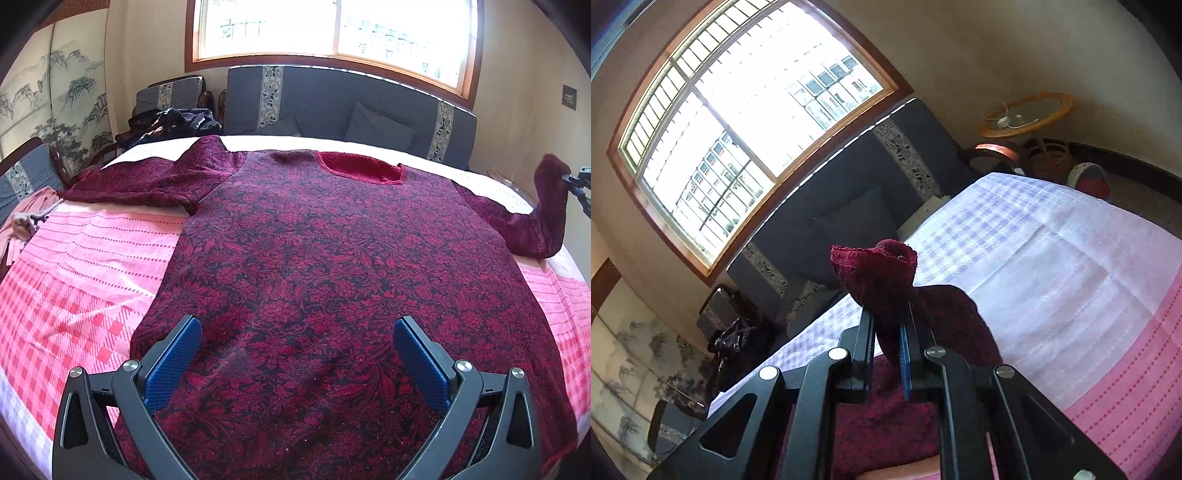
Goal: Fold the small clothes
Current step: 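Carry the sleeve across the sweater body with the right gripper and release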
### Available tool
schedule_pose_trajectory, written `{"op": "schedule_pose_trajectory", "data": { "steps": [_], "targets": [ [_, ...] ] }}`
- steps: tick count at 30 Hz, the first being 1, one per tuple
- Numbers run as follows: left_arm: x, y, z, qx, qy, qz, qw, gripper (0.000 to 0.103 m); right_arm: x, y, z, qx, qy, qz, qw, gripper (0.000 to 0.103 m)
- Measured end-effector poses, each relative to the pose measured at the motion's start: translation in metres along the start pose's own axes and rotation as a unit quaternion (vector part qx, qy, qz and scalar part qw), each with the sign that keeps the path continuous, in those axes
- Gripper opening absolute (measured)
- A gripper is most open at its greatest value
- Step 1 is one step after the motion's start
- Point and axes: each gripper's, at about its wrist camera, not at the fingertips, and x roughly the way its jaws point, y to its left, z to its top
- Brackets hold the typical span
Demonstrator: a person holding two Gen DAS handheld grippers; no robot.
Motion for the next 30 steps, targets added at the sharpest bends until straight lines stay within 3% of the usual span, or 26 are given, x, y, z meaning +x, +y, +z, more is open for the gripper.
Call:
{"op": "schedule_pose_trajectory", "data": {
  "steps": [5, 9, 16, 19, 21, 23, 24, 25, 27, 30],
  "targets": [
    [-0.026, 0.025, 0.009, -0.011, -0.019, 0.007, 0.9997, 0.103, 0.057, 0.120, -0.069, -0.048, 0.056, 0.078, 0.994, 0.010],
    [-0.042, 0.045, 0.005, -0.005, -0.025, 0.018, 0.9995, 0.103, 0.104, 0.176, -0.135, -0.049, 0.110, 0.099, 0.988, 0.006],
    [-0.051, 0.070, -0.008, 0.013, -0.026, 0.043, 0.9987, 0.103, 0.152, 0.228, -0.228, -0.067, 0.177, 0.091, 0.978, 0.005],
    [-0.052, 0.081, -0.012, -0.002, -0.022, 0.038, 0.9990, 0.103, 0.144, 0.241, -0.231, -0.154, 0.148, 0.042, 0.976, 0.010],
    [-0.051, 0.088, -0.013, -0.016, -0.022, 0.029, 0.9992, 0.103, 0.138, 0.248, -0.229, -0.238, 0.140, -0.012, 0.961, 0.012],
    [-0.047, 0.093, -0.014, -0.027, -0.015, 0.019, 0.9993, 0.103, 0.138, 0.250, -0.232, -0.311, 0.140, -0.053, 0.938, 0.029],
    [-0.045, 0.095, -0.014, -0.031, -0.010, 0.016, 0.9993, 0.103, 0.142, 0.250, -0.236, -0.342, 0.155, -0.062, 0.925, 0.055],
    [-0.041, 0.096, -0.014, -0.035, -0.004, 0.014, 0.9993, 0.103, 0.146, 0.250, -0.241, -0.371, 0.167, -0.072, 0.911, 0.068],
    [-0.036, 0.098, -0.014, -0.042, 0.005, 0.011, 0.9991, 0.103, 0.152, 0.252, -0.255, -0.430, 0.171, -0.095, 0.881, 0.066],
    [-0.033, 0.102, -0.014, -0.052, 0.009, 0.007, 0.9986, 0.103, 0.158, 0.254, -0.272, -0.485, 0.151, -0.115, 0.854, 0.065]
  ]
}}
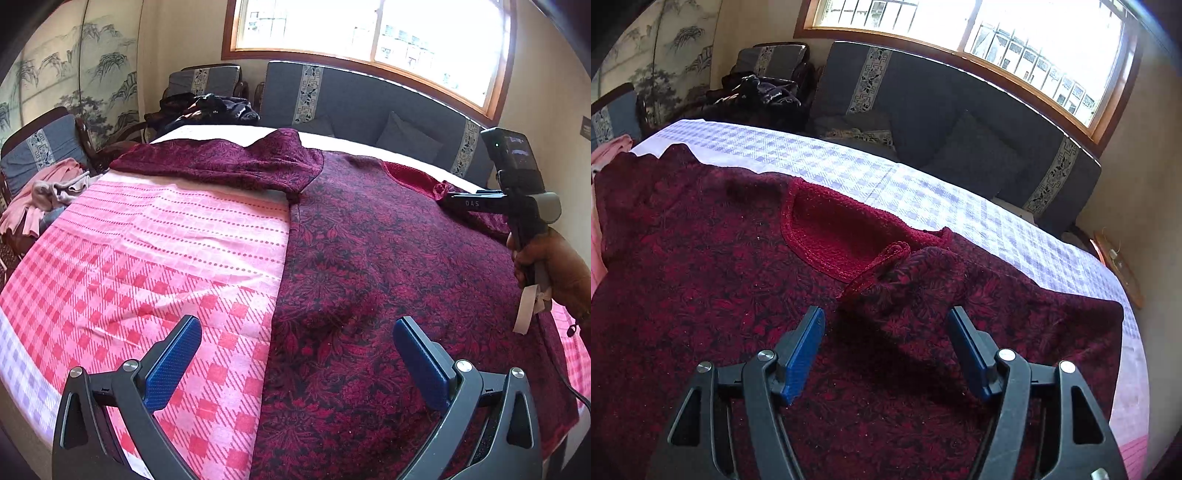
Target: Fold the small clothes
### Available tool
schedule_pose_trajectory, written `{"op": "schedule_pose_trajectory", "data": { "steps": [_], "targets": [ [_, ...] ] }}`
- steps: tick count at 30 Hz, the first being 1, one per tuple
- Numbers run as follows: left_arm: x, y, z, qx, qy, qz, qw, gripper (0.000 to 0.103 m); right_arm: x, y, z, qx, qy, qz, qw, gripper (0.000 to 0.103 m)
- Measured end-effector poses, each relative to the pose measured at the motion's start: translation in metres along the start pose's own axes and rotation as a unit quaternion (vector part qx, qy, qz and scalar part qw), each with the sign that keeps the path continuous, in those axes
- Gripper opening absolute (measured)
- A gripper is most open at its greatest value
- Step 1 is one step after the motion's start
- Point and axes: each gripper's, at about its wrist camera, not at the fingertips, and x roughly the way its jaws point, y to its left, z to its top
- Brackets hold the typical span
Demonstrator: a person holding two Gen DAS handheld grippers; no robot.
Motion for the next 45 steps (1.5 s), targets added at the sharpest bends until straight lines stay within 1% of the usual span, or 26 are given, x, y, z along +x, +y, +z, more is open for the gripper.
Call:
{"op": "schedule_pose_trajectory", "data": {
  "steps": [1, 2, 3, 4, 6, 7, 8, 10, 12, 15, 18, 21, 24, 27, 30, 32, 34, 35, 36, 37, 38, 39, 40, 41, 42, 45],
  "targets": [
    [0.001, 0.001, 0.000, -0.003, 0.001, -0.001, 1.0000, 0.103, 0.007, 0.003, 0.000, -0.010, 0.009, -0.006, 1.000, 0.057],
    [0.002, 0.003, 0.001, -0.006, 0.004, -0.003, 1.0000, 0.103, 0.015, 0.004, 0.000, -0.015, 0.028, -0.004, 0.999, 0.049],
    [0.003, 0.004, 0.001, -0.008, 0.007, -0.005, 0.9999, 0.103, 0.024, 0.004, -0.001, -0.014, 0.048, -0.001, 0.999, 0.034],
    [0.004, 0.004, 0.002, -0.009, 0.009, -0.005, 0.9999, 0.103, 0.029, 0.004, -0.001, -0.009, 0.061, -0.001, 0.998, 0.033],
    [0.006, 0.006, 0.002, -0.011, 0.011, -0.005, 0.9999, 0.103, 0.029, -0.004, -0.003, 0.010, 0.049, 0.003, 0.999, 0.032],
    [0.007, 0.007, 0.003, -0.013, 0.012, -0.005, 0.9998, 0.103, 0.028, -0.008, -0.003, 0.021, 0.047, 0.006, 0.999, 0.015],
    [0.008, 0.008, 0.002, -0.016, 0.014, -0.007, 0.9998, 0.103, 0.027, -0.013, -0.003, 0.034, 0.045, 0.011, 0.998, 0.010],
    [0.010, 0.010, 0.003, -0.020, 0.022, -0.012, 0.9995, 0.103, 0.020, -0.021, -0.001, 0.065, 0.031, 0.031, 0.997, 0.009],
    [0.011, 0.012, 0.003, -0.021, 0.026, -0.013, 0.9994, 0.103, 0.004, -0.023, 0.005, 0.089, 0.004, 0.057, 0.994, 0.009],
    [0.009, 0.017, 0.004, -0.023, 0.022, -0.010, 0.9994, 0.103, -0.024, -0.010, 0.027, 0.106, -0.035, 0.098, 0.989, 0.009],
    [0.006, 0.021, 0.005, -0.028, 0.019, -0.005, 0.9994, 0.103, -0.033, 0.017, 0.047, 0.100, -0.048, 0.131, 0.985, 0.009],
    [0.004, 0.025, 0.005, -0.033, 0.019, 0.000, 0.9993, 0.103, -0.024, 0.051, 0.055, 0.095, -0.038, 0.155, 0.983, 0.009],
    [0.003, 0.031, 0.004, -0.038, 0.017, 0.005, 0.9991, 0.103, -0.013, 0.080, 0.050, 0.092, -0.020, 0.167, 0.981, 0.009],
    [0.002, 0.036, 0.005, -0.041, 0.015, 0.009, 0.9990, 0.103, -0.001, 0.098, 0.043, 0.096, -0.003, 0.184, 0.978, 0.009],
    [0.004, 0.041, 0.009, -0.043, 0.014, 0.017, 0.9989, 0.103, 0.004, 0.106, 0.038, 0.096, 0.000, 0.195, 0.976, 0.009],
    [0.004, 0.046, 0.015, -0.044, 0.009, 0.020, 0.9988, 0.103, 0.008, 0.111, 0.036, 0.093, 0.008, 0.209, 0.973, 0.013],
    [0.004, 0.052, 0.023, -0.048, -0.001, 0.020, 0.9987, 0.103, 0.010, 0.111, 0.034, 0.093, 0.011, 0.225, 0.970, 0.021],
    [0.004, 0.055, 0.028, -0.049, -0.004, 0.017, 0.9986, 0.103, 0.009, 0.110, 0.033, 0.096, 0.009, 0.239, 0.966, 0.025],
    [0.005, 0.060, 0.034, -0.051, -0.005, 0.011, 0.9986, 0.103, 0.009, 0.108, 0.032, 0.102, 0.011, 0.264, 0.959, 0.035],
    [0.007, 0.066, 0.041, -0.057, -0.004, 0.000, 0.9984, 0.103, 0.009, 0.104, 0.031, 0.117, 0.015, 0.302, 0.946, 0.044],
    [0.010, 0.073, 0.050, -0.066, -0.002, -0.013, 0.9977, 0.103, 0.007, 0.098, 0.029, 0.137, 0.017, 0.335, 0.932, 0.047],
    [0.013, 0.082, 0.059, -0.078, 0.002, -0.028, 0.9966, 0.103, 0.003, 0.091, 0.025, 0.156, 0.015, 0.359, 0.920, 0.047],
    [0.018, 0.092, 0.069, -0.091, 0.007, -0.047, 0.9947, 0.103, -0.003, 0.083, 0.021, 0.170, 0.009, 0.380, 0.909, 0.047],
    [0.023, 0.103, 0.079, -0.105, 0.009, -0.066, 0.9922, 0.103, -0.010, 0.075, 0.016, 0.180, 0.003, 0.394, 0.901, 0.047],
    [0.029, 0.115, 0.091, -0.121, 0.008, -0.076, 0.9898, 0.103, -0.018, 0.069, 0.011, 0.186, -0.001, 0.399, 0.898, 0.047],
    [0.052, 0.161, 0.125, -0.169, 0.000, -0.075, 0.9828, 0.103, -0.049, 0.055, -0.013, 0.179, -0.018, 0.407, 0.895, 0.048]
  ]
}}
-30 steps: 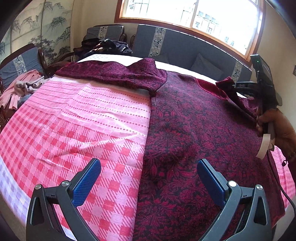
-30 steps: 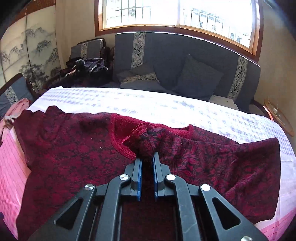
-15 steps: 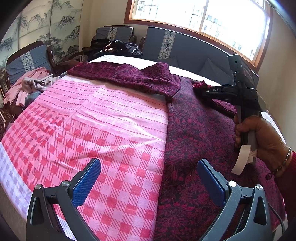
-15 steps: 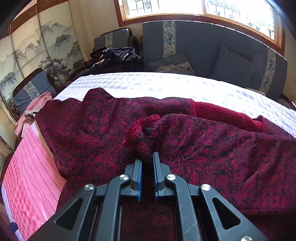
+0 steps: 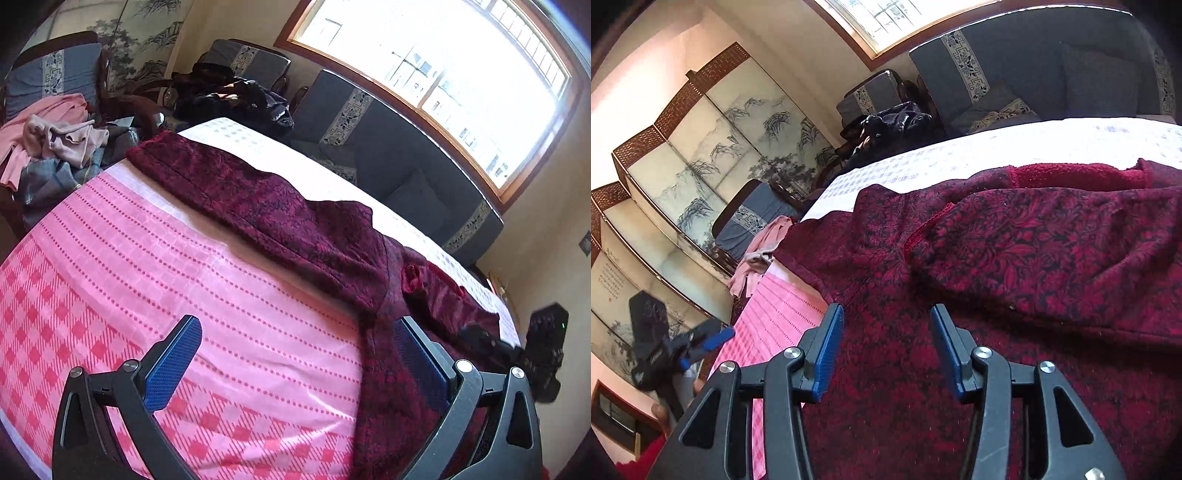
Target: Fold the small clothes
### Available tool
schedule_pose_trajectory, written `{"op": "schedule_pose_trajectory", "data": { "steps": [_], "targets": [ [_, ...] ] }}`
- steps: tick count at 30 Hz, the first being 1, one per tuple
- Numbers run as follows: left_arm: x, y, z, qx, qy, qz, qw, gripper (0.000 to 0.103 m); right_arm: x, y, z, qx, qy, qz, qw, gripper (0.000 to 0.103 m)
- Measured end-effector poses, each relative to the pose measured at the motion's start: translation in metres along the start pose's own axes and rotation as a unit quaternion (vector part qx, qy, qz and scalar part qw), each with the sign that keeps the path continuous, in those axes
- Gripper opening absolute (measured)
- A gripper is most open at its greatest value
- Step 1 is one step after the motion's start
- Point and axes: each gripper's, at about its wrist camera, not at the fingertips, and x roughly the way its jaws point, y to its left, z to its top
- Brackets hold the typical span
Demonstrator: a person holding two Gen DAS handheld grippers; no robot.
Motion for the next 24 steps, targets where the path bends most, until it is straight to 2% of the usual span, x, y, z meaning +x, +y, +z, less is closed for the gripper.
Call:
{"op": "schedule_pose_trajectory", "data": {
  "steps": [3, 8, 9, 11, 18, 21, 23, 24],
  "targets": [
    [0.029, 0.045, 0.050, -0.052, 0.015, 0.003, 0.9985, 0.102, -0.028, 0.004, -0.028, -0.022, -0.003, -0.016, 1.000, 0.060],
    [0.084, 0.119, 0.106, -0.163, 0.070, 0.000, 0.9842, 0.093, -0.043, 0.004, -0.063, -0.056, 0.001, -0.042, 0.998, 0.061],
    [0.093, 0.128, 0.111, -0.179, 0.080, 0.001, 0.9806, 0.085, -0.042, 0.004, -0.067, -0.057, 0.002, -0.043, 0.997, 0.061],
    [0.099, 0.138, 0.121, -0.190, 0.072, -0.010, 0.9790, 0.082, -0.042, 0.003, -0.071, -0.054, 0.002, -0.040, 0.998, 0.061],
    [0.123, 0.141, 0.151, -0.196, 0.092, -0.020, 0.9762, 0.082, -0.036, -0.002, -0.080, -0.040, -0.003, -0.030, 0.999, 0.061],
    [0.129, 0.144, 0.155, -0.202, 0.066, -0.030, 0.9767, 0.082, -0.034, -0.008, -0.080, -0.025, -0.004, -0.025, 0.999, 0.061],
    [0.132, 0.144, 0.152, -0.204, 0.041, -0.048, 0.9768, 0.076, -0.037, -0.011, -0.081, -0.013, -0.012, -0.021, 1.000, 0.061],
    [0.136, 0.144, 0.151, -0.208, 0.038, -0.059, 0.9757, 0.054, -0.038, -0.015, -0.081, -0.004, -0.014, -0.019, 1.000, 0.061]
  ]
}}
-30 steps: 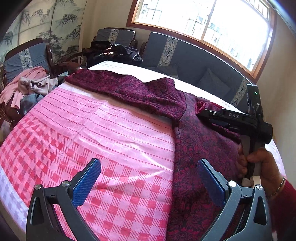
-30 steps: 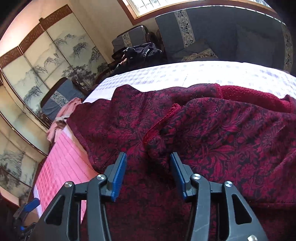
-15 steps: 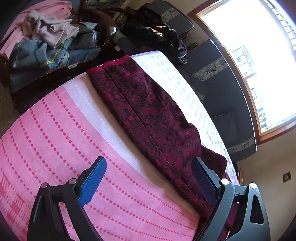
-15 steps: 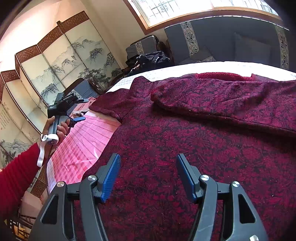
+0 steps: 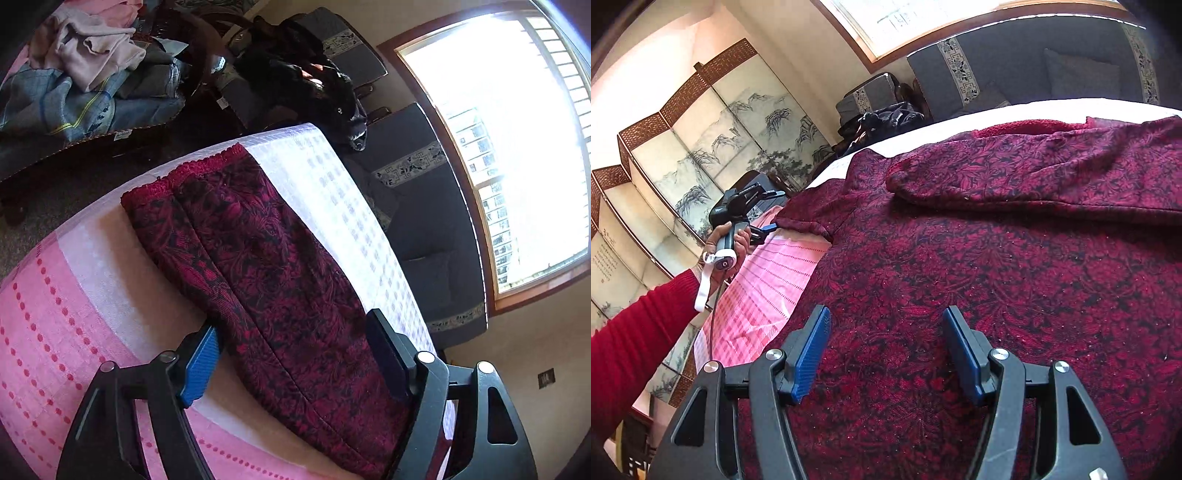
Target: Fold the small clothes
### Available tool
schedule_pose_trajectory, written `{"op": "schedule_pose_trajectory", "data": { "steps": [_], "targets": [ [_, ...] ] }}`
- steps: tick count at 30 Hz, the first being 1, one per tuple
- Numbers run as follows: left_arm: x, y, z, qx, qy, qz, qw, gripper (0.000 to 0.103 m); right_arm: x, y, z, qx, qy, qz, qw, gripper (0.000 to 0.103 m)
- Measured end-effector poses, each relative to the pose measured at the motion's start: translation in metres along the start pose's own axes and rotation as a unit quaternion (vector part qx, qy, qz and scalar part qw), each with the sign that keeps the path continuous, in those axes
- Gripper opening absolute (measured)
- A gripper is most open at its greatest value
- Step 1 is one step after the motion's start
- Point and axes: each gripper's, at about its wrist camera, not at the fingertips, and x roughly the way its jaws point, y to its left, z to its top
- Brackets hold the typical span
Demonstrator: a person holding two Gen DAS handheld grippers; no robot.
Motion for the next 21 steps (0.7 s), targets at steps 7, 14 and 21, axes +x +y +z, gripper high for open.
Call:
{"op": "schedule_pose_trajectory", "data": {
  "steps": [7, 14, 21],
  "targets": [
    [-0.023, -0.081, -0.034, 0.105, -0.054, -0.057, 0.9913, 0.006, -0.015, -0.023, 0.001, 0.059, -0.047, 0.019, 0.997, 0.062],
    [-0.040, -0.252, -0.134, 0.254, -0.012, -0.162, 0.9535, 0.006, -0.037, -0.057, -0.005, 0.147, -0.118, 0.037, 0.981, 0.062],
    [0.027, -0.344, -0.265, 0.353, 0.082, -0.188, 0.9129, 0.007, -0.052, -0.068, -0.009, 0.183, -0.136, 0.046, 0.973, 0.063]
  ]
}}
